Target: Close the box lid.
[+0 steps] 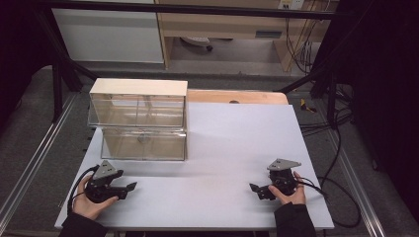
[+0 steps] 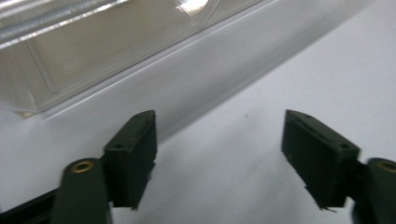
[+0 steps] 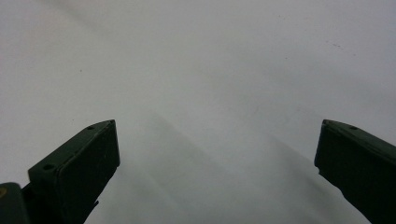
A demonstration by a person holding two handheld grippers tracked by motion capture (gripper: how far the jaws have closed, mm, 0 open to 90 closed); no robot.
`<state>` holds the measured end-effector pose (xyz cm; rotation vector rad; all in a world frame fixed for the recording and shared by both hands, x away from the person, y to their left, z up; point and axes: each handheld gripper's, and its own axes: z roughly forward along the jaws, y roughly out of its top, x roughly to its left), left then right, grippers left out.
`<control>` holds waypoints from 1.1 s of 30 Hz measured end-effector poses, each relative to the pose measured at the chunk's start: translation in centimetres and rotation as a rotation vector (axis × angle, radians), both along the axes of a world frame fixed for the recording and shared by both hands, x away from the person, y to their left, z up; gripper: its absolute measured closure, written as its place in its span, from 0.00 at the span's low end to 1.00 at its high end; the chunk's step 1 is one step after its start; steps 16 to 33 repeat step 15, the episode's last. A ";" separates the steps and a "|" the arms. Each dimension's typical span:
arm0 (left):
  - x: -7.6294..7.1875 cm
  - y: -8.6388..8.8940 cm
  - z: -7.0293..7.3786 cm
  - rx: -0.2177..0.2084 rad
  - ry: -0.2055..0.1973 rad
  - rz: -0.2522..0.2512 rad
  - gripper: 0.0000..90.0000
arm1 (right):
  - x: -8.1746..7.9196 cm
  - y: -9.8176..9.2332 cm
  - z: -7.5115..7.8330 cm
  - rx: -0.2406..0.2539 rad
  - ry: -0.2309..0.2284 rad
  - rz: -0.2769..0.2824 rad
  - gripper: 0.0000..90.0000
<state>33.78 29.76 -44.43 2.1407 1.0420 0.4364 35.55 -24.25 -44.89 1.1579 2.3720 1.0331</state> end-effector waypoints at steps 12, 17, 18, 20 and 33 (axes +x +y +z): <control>0.3 -0.1 -0.4 0.003 0.007 0.008 0.11 | 0.0 0.0 0.0 0.005 0.010 0.007 0.01; 0.3 -0.2 -0.3 0.002 0.006 0.009 0.11 | 0.0 0.0 0.0 0.003 0.009 0.009 0.01; 0.3 -0.2 -0.3 0.002 0.006 0.009 0.11 | 0.0 0.0 0.0 0.003 0.009 0.009 0.01; 0.3 -0.2 -0.3 0.002 0.006 0.009 0.11 | 0.0 0.0 0.0 0.003 0.009 0.009 0.01; 0.3 -0.2 -0.3 0.002 0.006 0.009 0.11 | 0.0 0.0 0.0 0.003 0.009 0.009 0.01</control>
